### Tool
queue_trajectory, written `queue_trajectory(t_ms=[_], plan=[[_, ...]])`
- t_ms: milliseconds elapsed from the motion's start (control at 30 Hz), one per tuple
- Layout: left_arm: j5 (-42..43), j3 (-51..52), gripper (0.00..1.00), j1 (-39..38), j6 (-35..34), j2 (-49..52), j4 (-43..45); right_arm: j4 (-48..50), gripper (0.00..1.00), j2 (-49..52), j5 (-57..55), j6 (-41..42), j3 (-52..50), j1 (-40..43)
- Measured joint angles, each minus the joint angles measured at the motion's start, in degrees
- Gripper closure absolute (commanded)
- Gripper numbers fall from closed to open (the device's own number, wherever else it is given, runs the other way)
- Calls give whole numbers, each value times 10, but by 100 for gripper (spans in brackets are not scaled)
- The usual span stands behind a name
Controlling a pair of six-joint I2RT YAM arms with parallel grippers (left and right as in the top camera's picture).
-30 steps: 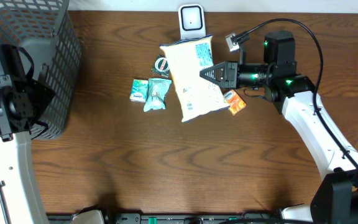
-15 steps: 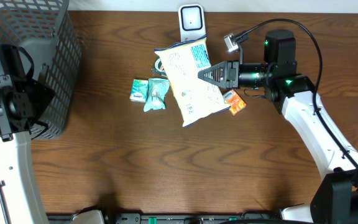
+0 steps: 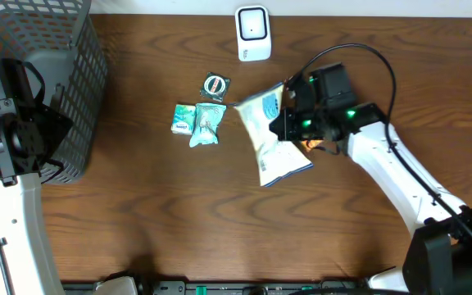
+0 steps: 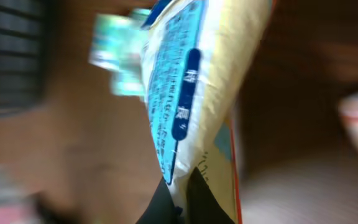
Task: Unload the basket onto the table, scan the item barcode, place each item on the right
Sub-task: 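Lower the snack bag onto the table in front and release it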
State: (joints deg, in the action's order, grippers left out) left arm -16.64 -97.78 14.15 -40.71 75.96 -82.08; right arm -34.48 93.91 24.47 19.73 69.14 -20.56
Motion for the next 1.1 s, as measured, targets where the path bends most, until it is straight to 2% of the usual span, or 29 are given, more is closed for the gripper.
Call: queue_trajectory(t_ms=[167, 500, 667, 900, 1000, 1100], plan=[[0, 0, 2, 0, 0, 0, 0, -35, 99, 2, -196, -37, 0, -49], [0, 0, 2, 0, 0, 0, 0, -43, 98, 10, -404, -63, 0, -143], [0, 0, 2, 0, 0, 0, 0, -51, 99, 62, -539, -81, 0, -198], [0, 0, 3, 0, 0, 0, 0, -53, 99, 118, -617, -85, 0, -282], [0, 0, 3, 0, 0, 0, 0, -59, 87, 119, -617, -71, 7, -325], [0, 0, 2, 0, 0, 0, 0, -80, 80, 119, -592, -55, 35, -355]])
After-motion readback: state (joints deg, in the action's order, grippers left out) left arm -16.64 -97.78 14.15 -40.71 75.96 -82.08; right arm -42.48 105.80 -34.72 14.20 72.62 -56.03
